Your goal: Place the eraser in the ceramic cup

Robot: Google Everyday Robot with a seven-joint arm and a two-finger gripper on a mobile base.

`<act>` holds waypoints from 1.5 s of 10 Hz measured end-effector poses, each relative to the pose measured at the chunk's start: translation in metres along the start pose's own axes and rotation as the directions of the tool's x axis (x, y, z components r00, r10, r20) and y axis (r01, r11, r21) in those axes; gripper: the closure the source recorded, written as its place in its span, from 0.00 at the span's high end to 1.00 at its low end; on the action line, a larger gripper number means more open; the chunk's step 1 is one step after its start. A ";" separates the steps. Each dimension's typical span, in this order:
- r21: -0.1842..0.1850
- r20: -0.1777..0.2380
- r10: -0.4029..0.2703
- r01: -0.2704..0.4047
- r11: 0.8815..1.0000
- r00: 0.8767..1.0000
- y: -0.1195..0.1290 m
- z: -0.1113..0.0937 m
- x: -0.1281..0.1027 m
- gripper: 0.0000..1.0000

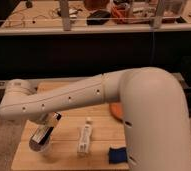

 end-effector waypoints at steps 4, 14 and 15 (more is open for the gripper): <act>0.015 0.003 -0.056 0.056 0.998 0.998 0.007 -0.003 0.009 0.00; 0.022 0.070 -0.128 0.127 0.992 0.989 0.013 -0.010 0.020 0.37; 0.020 0.074 -0.128 0.127 0.992 0.989 0.014 -0.010 0.020 0.46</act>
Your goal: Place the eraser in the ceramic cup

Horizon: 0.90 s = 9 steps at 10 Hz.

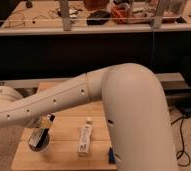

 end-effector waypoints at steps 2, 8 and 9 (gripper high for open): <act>0.003 0.002 0.000 0.000 1.000 1.000 0.000 0.000 -0.001 0.69; 0.018 -0.019 -0.024 0.024 1.000 1.000 0.000 -0.001 0.001 0.80; 0.015 -0.019 -0.024 0.024 1.000 1.000 0.000 -0.002 0.001 0.80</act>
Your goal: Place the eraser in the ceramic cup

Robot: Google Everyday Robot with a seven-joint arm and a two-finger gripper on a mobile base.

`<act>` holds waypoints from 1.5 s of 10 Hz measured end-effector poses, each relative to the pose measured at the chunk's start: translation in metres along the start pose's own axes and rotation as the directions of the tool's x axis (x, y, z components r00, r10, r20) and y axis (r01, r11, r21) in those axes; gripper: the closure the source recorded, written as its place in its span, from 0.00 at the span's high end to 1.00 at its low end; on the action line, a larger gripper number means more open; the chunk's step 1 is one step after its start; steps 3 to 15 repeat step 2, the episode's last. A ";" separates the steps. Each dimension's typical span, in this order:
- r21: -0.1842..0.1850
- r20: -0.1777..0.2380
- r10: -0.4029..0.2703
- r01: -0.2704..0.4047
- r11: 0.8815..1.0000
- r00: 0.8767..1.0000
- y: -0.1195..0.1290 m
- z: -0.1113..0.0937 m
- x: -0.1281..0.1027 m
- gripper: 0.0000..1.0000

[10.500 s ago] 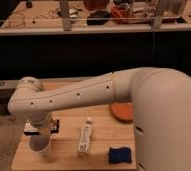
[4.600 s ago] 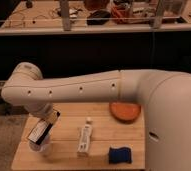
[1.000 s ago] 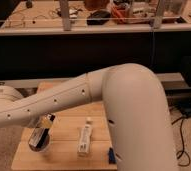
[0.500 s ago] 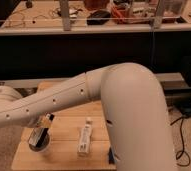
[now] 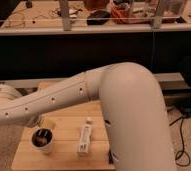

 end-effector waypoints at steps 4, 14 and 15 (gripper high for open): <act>-0.013 -0.004 0.024 -0.024 1.000 1.000 0.001 -0.004 -0.002 0.80; -0.013 -0.004 0.024 -0.024 1.000 1.000 0.001 -0.004 -0.002 0.80; -0.013 -0.004 0.024 -0.024 1.000 1.000 0.001 -0.004 -0.002 0.80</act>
